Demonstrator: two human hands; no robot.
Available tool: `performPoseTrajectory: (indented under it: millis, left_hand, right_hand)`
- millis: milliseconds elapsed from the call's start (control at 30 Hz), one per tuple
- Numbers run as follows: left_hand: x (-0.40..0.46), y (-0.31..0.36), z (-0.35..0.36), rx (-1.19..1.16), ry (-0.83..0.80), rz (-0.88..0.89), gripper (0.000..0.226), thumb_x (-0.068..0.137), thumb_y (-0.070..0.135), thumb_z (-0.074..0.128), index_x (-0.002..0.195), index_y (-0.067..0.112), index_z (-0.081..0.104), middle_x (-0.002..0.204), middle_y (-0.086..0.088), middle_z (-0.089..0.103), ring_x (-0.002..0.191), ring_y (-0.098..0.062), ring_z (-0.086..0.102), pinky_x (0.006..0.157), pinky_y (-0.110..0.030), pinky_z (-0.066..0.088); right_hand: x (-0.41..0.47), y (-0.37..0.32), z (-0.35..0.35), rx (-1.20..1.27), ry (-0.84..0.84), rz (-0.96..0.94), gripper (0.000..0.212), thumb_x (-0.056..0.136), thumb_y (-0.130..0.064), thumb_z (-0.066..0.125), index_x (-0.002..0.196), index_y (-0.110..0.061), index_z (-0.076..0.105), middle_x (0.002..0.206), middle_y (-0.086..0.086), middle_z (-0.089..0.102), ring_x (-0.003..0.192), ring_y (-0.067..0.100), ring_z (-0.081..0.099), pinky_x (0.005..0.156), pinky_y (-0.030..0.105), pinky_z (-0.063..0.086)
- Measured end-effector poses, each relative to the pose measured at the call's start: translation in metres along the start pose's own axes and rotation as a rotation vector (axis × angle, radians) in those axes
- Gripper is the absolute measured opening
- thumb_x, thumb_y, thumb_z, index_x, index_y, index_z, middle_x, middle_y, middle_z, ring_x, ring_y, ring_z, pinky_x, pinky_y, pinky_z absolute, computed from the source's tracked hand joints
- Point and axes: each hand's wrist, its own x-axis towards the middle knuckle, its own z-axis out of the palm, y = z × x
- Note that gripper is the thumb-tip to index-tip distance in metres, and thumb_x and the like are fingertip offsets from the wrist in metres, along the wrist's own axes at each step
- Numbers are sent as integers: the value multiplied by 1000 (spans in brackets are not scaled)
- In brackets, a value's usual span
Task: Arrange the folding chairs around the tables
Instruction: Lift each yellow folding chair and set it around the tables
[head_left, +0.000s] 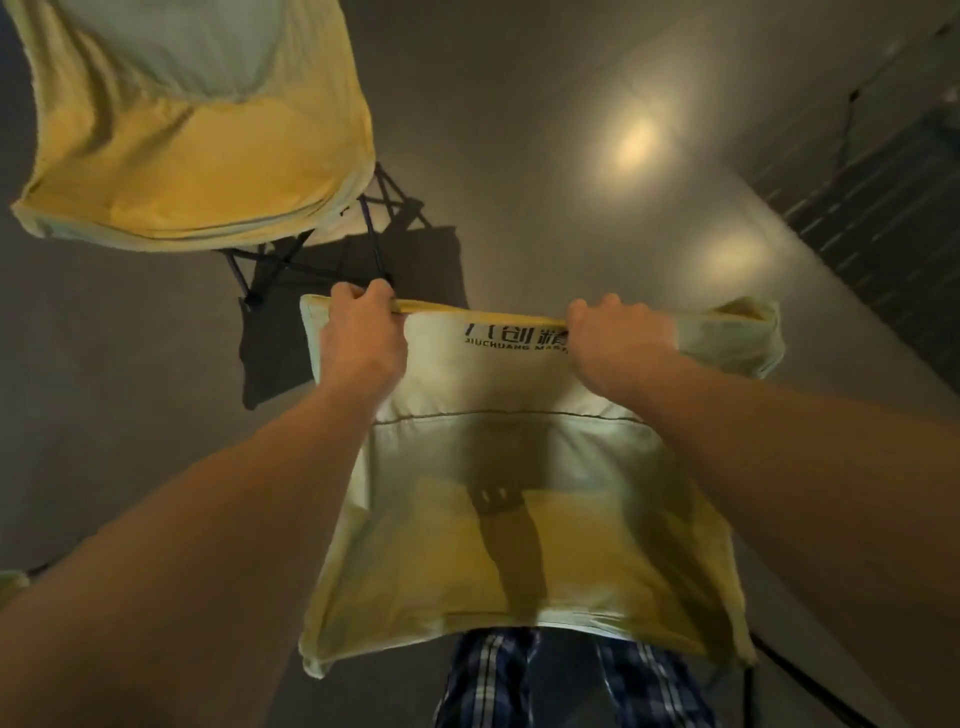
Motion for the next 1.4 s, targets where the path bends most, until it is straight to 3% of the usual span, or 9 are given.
performPoseTrajectory:
  millis: [367, 567, 667, 800, 933, 1100, 1167, 1267, 1400]
  left_hand:
    - [-62, 350, 55, 0, 12, 549, 41, 96, 33, 50, 136, 33, 42, 157, -7, 11, 135, -35, 37, 108, -46, 39]
    - [-192, 519, 165, 244, -439, 889, 64, 98, 29, 51, 154, 21, 21, 157, -7, 28, 144, -26, 27, 115, -39, 27]
    - [-253, 556, 218, 438, -692, 960, 62, 99, 37, 49, 154, 22, 25, 155, -4, 33, 132, -23, 45, 106, -37, 43]
    - [-326, 585, 278, 667, -939, 1042, 75, 93, 57, 50, 153, 20, 28, 154, -3, 35, 134, -23, 42, 107, -38, 40]
    - [-400, 599, 316, 696, -1197, 1039, 91, 80, 72, 55, 152, 24, 26, 153, 0, 37, 134, -25, 41, 107, -41, 38]
    - [-401, 605, 351, 919, -724, 1392, 30, 96, 22, 46, 126, 21, 51, 106, -7, 58, 98, -32, 58, 81, -44, 50]
    - [-384, 617, 353, 989, -580, 1470, 30, 93, 11, 40, 112, 24, 59, 101, -7, 58, 99, -33, 56, 82, -48, 47]
    - [-378, 640, 353, 990, -490, 1453, 37, 89, 3, 43, 106, 32, 59, 99, -2, 48, 112, -34, 49, 99, -70, 29]
    - [-354, 682, 364, 964, -356, 1572, 31, 93, 8, 44, 111, 26, 62, 92, -3, 49, 110, -30, 52, 93, -52, 42]
  right_hand:
    - [-95, 299, 11, 288, -21, 399, 16, 95, -17, 50, 101, -17, 65, 79, 2, 56, 69, 22, 58, 55, 31, 44]
    - [-186, 459, 107, 683, -22, 741, 16, 95, -14, 50, 104, -11, 63, 77, 5, 56, 67, 25, 62, 66, 38, 57]
    - [-229, 508, 147, 937, -8, 972, 10, 91, -4, 46, 84, -5, 53, 75, 11, 62, 67, 31, 69, 68, 43, 61]
    - [-278, 560, 191, 1350, 157, 1375, 20, 93, -5, 44, 75, -3, 54, 71, 15, 67, 54, 30, 69, 62, 41, 62]
    - [-310, 583, 227, 1903, 446, 1677, 25, 98, -12, 41, 96, 0, 63, 78, 17, 70, 49, 23, 69, 47, 31, 58]
    - [-337, 581, 255, 2422, 785, 1742, 20, 101, -7, 38, 116, -8, 51, 99, 19, 64, 65, 23, 69, 57, 30, 61]
    - [-342, 579, 262, 2486, 806, 1667, 29, 101, -6, 40, 130, -2, 47, 116, 20, 62, 64, 19, 62, 49, 25, 57]
    - [-341, 579, 261, 2432, 476, 1712, 24, 103, -12, 38, 107, 7, 51, 102, 18, 67, 58, 20, 62, 43, 24, 54]
    - [-322, 582, 257, 2261, 284, 1807, 28, 102, -16, 38, 95, 1, 59, 100, 17, 65, 69, 21, 65, 56, 27, 56]
